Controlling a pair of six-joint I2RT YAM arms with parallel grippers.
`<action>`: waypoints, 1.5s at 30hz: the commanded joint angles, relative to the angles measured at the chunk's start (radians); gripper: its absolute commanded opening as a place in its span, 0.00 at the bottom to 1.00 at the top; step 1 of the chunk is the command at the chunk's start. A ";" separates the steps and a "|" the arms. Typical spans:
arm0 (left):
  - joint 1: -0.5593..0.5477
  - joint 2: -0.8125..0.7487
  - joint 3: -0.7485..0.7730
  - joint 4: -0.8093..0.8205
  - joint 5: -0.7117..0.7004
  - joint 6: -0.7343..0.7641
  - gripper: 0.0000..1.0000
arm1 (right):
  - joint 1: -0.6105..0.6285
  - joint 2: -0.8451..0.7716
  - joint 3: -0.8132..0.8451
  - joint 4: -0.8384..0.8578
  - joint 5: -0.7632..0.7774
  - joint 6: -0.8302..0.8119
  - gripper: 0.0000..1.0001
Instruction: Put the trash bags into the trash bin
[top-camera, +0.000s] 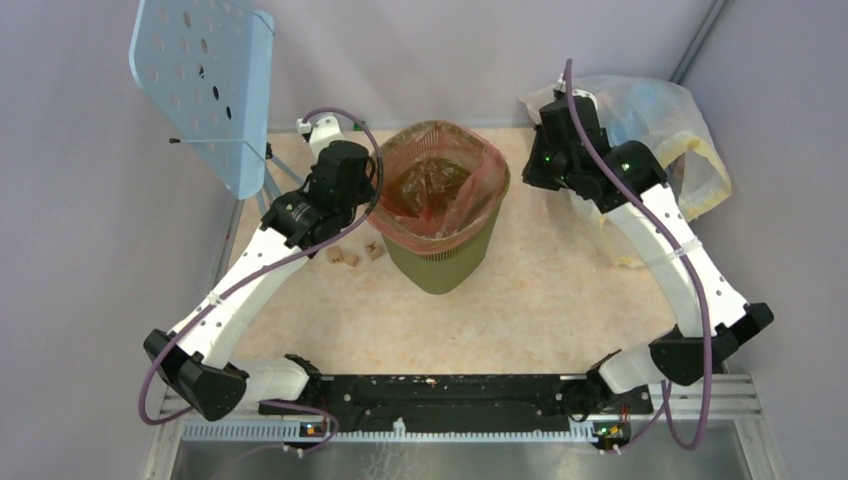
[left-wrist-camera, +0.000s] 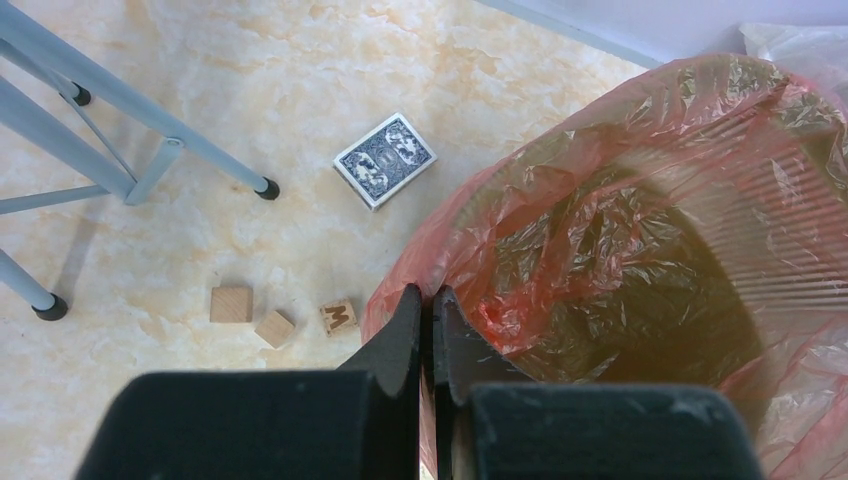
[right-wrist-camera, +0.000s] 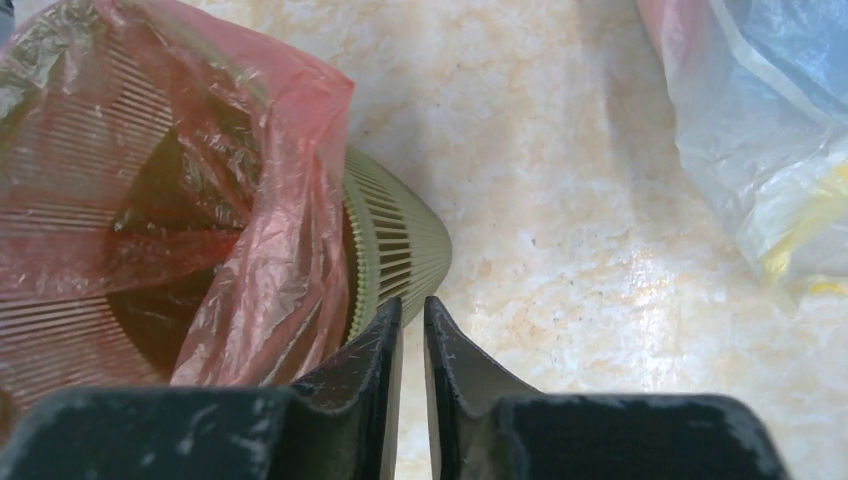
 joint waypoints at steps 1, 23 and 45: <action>0.003 0.000 0.014 0.092 -0.026 0.008 0.00 | -0.031 -0.045 -0.049 0.079 -0.083 -0.036 0.23; 0.004 0.005 0.009 0.107 -0.006 0.005 0.00 | -0.026 0.082 0.051 0.081 -0.203 -0.023 0.30; 0.003 0.020 0.014 0.115 0.010 0.010 0.00 | 0.035 0.150 0.219 -0.053 -0.068 -0.040 0.32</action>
